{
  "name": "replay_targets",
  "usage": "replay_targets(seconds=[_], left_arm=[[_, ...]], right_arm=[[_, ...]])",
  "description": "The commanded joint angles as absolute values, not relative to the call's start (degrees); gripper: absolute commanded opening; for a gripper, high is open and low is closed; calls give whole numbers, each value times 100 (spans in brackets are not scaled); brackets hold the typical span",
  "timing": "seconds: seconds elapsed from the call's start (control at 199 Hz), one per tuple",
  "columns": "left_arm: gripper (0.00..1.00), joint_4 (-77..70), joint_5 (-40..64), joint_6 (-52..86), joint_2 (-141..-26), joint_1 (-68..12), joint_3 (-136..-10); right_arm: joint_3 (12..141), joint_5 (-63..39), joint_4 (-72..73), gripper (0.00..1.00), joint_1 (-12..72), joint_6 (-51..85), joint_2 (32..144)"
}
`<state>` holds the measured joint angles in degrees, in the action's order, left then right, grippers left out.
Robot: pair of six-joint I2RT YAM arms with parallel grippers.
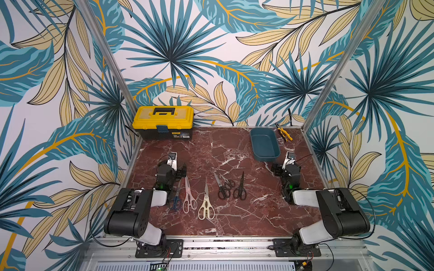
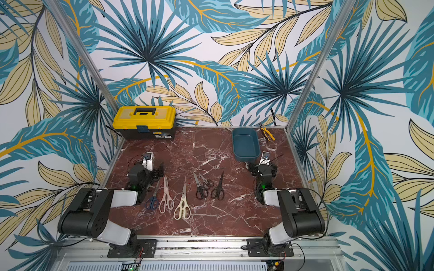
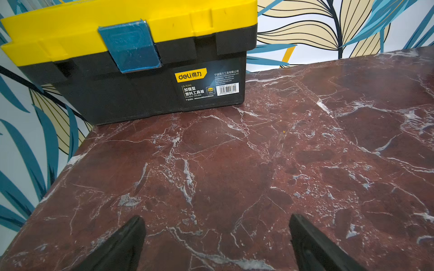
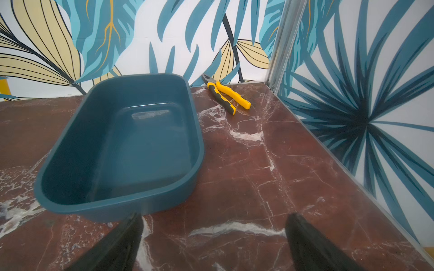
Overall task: Put the scissors into the storage box
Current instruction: Move the storage box to the center of the board.
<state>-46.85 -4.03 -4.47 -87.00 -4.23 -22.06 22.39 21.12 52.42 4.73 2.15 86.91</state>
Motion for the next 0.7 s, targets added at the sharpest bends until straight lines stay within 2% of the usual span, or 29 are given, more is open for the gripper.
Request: replay_targets(seconds=[0.0,0.699], left_arm=[[100,-4667,-392,-465,-8710,-376,-2355],[100,-4608,-461,-409,-8719,-356,-2398]], right_arm=[[2215,2074,5212,100,441,276,8675],[2216,2002,5192,99,404,294,8666]])
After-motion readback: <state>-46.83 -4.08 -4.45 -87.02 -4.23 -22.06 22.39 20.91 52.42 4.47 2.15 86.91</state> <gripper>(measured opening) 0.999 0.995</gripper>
